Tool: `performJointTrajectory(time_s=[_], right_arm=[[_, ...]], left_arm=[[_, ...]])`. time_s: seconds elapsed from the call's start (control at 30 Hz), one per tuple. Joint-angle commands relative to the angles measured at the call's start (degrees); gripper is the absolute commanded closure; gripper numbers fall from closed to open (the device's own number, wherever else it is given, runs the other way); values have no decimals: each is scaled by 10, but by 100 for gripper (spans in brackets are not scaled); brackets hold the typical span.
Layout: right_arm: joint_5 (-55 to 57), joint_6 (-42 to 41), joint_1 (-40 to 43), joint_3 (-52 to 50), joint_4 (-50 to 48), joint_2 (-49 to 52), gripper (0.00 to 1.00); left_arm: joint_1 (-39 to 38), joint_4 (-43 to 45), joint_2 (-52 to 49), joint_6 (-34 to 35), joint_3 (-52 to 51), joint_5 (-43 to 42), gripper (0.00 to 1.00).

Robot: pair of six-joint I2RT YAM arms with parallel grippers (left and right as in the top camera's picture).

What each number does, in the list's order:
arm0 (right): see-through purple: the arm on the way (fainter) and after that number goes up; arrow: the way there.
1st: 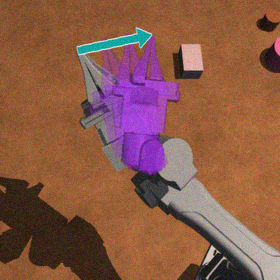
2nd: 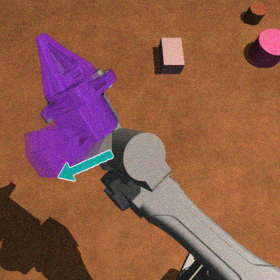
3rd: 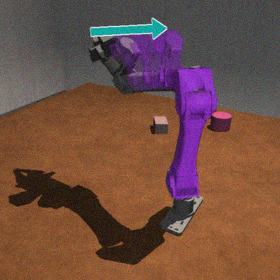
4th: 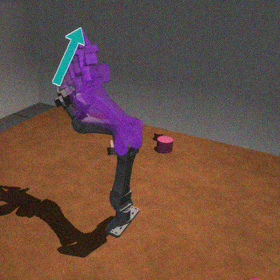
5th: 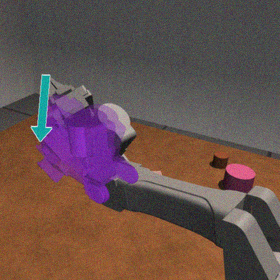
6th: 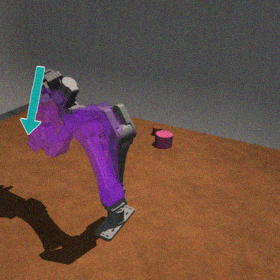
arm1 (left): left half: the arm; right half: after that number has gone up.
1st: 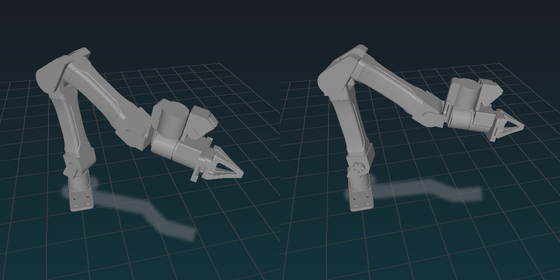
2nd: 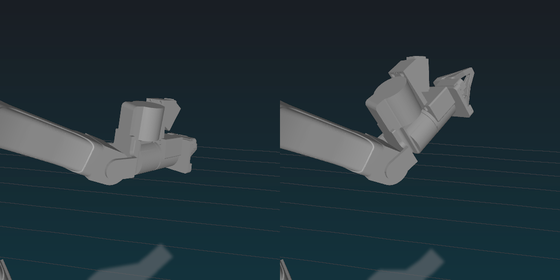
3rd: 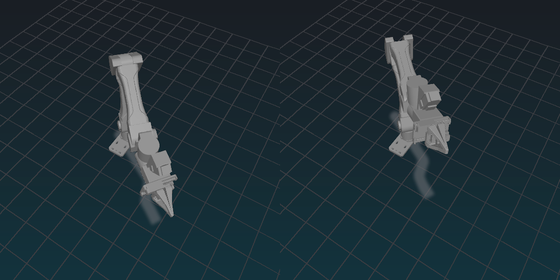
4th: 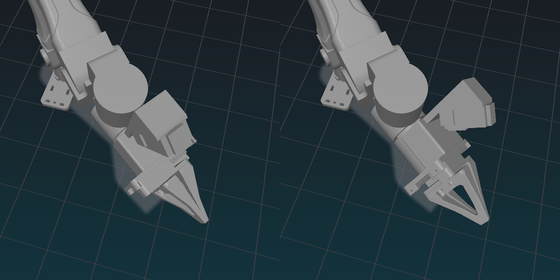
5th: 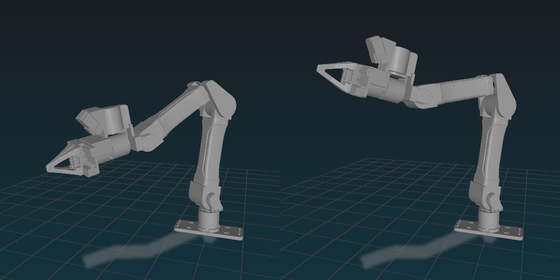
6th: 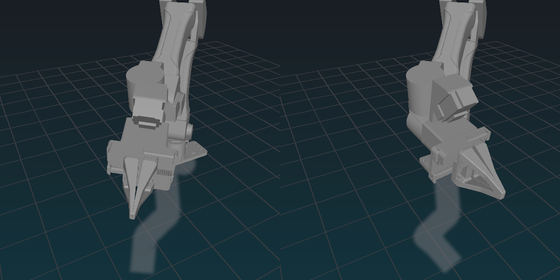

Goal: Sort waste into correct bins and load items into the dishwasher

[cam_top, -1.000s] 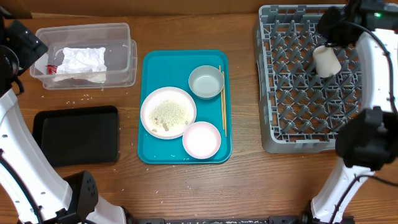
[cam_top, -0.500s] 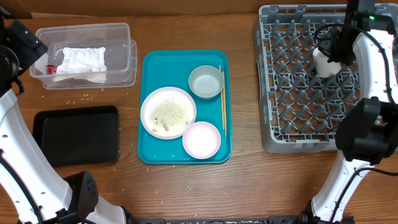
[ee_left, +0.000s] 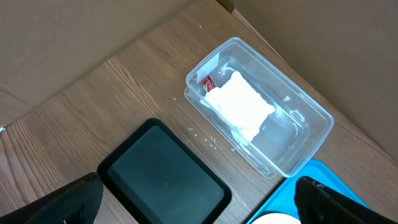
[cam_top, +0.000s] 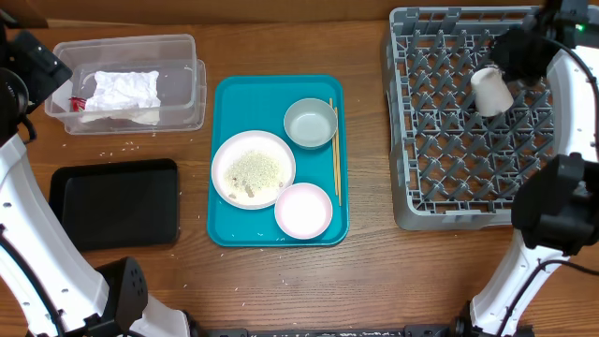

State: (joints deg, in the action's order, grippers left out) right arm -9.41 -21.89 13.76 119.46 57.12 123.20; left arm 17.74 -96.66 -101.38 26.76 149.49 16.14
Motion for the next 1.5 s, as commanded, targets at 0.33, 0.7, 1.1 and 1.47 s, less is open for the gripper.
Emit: performJointTrajectory(time_s=[0.33, 0.7, 1.1, 1.47], right_arm=[[-5, 3, -13, 5, 18, 31, 96], [100, -11, -13, 5, 62, 33, 96], [-32, -35, -14, 6, 3, 15, 96], [114, -37, -16, 5, 67, 67, 96]], left_arm=[[3, 0, 1, -4, 2, 8, 0], [3, 0, 1, -4, 2, 8, 0], [3, 0, 1, -4, 2, 8, 0], [3, 0, 1, -4, 2, 8, 0]])
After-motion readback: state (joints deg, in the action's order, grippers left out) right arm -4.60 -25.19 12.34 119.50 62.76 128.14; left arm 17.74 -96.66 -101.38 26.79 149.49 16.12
